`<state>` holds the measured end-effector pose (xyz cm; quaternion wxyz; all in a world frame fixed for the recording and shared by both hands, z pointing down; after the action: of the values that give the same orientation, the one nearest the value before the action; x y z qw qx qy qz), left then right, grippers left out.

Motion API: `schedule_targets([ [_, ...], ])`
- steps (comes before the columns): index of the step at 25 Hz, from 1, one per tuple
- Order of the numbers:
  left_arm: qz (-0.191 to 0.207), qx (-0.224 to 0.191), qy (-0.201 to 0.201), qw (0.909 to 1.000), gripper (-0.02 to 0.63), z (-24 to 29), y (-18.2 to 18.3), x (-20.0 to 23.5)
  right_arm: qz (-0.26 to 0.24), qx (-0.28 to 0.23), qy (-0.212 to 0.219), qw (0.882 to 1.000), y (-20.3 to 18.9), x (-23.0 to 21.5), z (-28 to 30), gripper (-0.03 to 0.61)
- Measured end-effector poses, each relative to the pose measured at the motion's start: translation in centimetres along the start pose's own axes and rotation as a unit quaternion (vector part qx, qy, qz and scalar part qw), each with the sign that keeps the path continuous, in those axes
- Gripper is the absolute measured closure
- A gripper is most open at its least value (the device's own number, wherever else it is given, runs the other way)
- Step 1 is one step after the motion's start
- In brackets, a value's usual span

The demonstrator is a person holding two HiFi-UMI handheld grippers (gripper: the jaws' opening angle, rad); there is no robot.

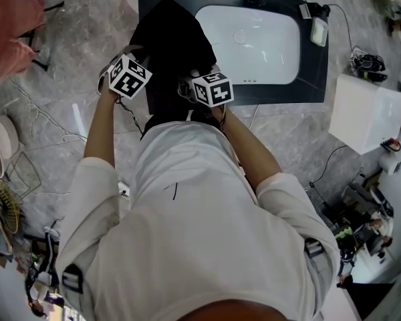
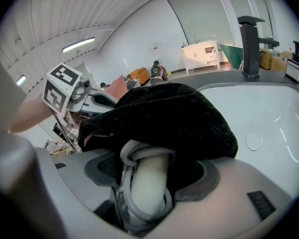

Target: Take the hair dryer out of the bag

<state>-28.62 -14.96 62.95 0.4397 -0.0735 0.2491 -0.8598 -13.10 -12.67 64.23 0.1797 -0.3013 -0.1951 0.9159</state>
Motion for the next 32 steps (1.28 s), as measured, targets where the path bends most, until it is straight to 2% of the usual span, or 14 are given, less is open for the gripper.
schedule_targets([
  [3,0.065,0.016,0.029,0.9973,0.563,0.5,0.8,1.1,-0.014,0.007,0.009,1.000,-0.8,0.1,-0.5,0.279],
  [6,0.119,0.029,0.063,0.9905,0.568,0.9,1.8,2.5,-0.023,0.013,0.022,0.999,-1.5,0.6,-1.0,0.279],
  [9,0.150,0.040,0.082,0.9844,0.568,1.9,2.5,3.6,-0.026,0.016,0.035,0.999,-2.2,0.8,-1.5,0.279],
  [12,0.163,0.052,0.090,0.9811,0.568,2.8,2.6,4.4,-0.029,0.018,0.048,0.998,-3.0,1.0,-2.1,0.279],
  [15,0.151,0.053,0.089,0.9831,0.568,3.1,2.5,4.7,-0.018,0.017,0.064,0.998,-3.3,1.2,-2.5,0.281],
  [19,0.110,0.039,0.090,0.9891,0.571,2.9,2.0,4.6,-0.010,0.023,0.086,0.996,-3.5,1.6,-2.9,0.282],
  [24,0.047,0.027,0.080,0.9953,0.571,3.3,1.1,4.3,-0.075,0.049,0.077,0.993,-4.3,1.4,-2.8,0.282],
  [27,0.005,0.003,0.080,0.9968,0.562,2.1,1.0,4.1,-0.097,0.057,0.074,0.991,-4.6,1.2,-2.7,0.281],
  [29,-0.021,-0.012,0.072,0.9971,0.497,0.6,0.8,3.6,-0.109,0.066,0.075,0.989,-4.6,1.0,-2.7,0.281],
  [31,-0.030,-0.021,0.064,0.9973,0.424,-1.2,0.3,2.7,-0.121,0.077,0.076,0.987,-4.6,0.7,-2.6,0.281],
  [32,-0.032,-0.025,0.057,0.9976,0.409,-2.1,0.0,2.1,-0.128,0.082,0.075,0.985,-4.7,0.6,-2.6,0.279],
])
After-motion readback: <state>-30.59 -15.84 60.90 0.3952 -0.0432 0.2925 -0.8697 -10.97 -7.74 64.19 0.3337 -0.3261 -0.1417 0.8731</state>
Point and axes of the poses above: the fingertips, and each gripper's own axes: z forward along the fingers, x to its left, y out of its top, the point moved 4 cm from there along -z, backward along the fingers, and after that the axes turned 9 degrees about z, right-handed, at the moved point
